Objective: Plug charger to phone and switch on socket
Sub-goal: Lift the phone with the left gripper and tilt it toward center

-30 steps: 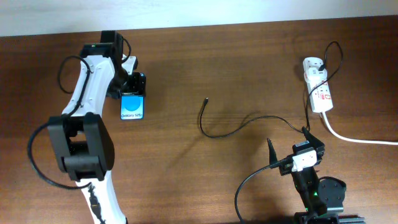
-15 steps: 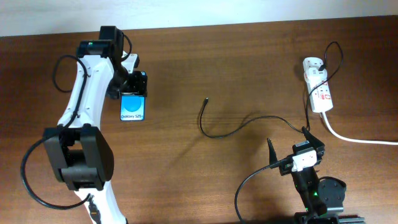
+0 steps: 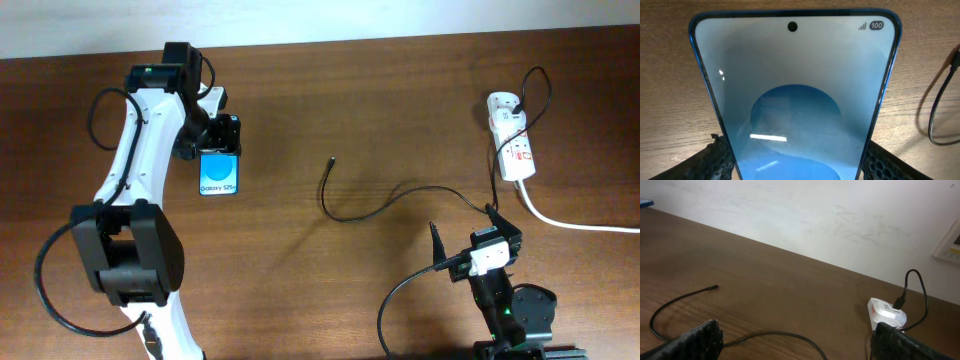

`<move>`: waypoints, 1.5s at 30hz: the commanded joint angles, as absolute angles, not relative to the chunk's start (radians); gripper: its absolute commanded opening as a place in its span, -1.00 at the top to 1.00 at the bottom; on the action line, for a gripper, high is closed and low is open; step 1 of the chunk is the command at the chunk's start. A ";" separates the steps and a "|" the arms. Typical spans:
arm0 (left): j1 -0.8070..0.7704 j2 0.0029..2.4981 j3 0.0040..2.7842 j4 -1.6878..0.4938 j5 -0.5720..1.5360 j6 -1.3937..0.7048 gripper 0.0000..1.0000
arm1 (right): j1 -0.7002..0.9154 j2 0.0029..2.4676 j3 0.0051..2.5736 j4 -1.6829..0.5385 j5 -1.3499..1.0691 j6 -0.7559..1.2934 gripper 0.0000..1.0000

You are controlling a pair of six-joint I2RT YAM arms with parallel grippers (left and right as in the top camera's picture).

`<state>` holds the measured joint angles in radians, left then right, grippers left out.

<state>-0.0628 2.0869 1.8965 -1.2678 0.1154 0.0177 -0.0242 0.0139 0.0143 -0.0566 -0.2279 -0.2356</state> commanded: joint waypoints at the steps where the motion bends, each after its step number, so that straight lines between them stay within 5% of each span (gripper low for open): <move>1: -0.065 2.061 1.912 -1.265 0.136 -0.016 0.36 | -0.018 0.006 0.006 -0.059 -0.224 -0.231 -0.97; 6: -0.065 2.061 1.912 -1.266 0.137 -0.016 0.51 | -0.018 0.006 0.006 -0.059 -0.224 -0.231 -0.97; 20: -0.065 2.061 1.912 -1.266 0.252 -0.180 0.35 | -0.018 0.006 0.006 -0.059 -0.224 -0.231 -0.97; 29: -0.065 2.061 1.912 -1.266 0.468 -0.183 0.47 | -0.018 0.006 0.006 -0.059 -0.224 -0.231 -0.97; 38: -0.065 2.061 1.912 -1.328 0.512 -0.514 0.59 | -0.018 0.006 0.006 -0.059 -0.224 -0.231 -0.97; 45: -0.065 2.061 1.912 -1.374 0.674 -0.577 0.66 | -0.018 0.006 0.006 -0.059 -0.224 -0.231 -0.97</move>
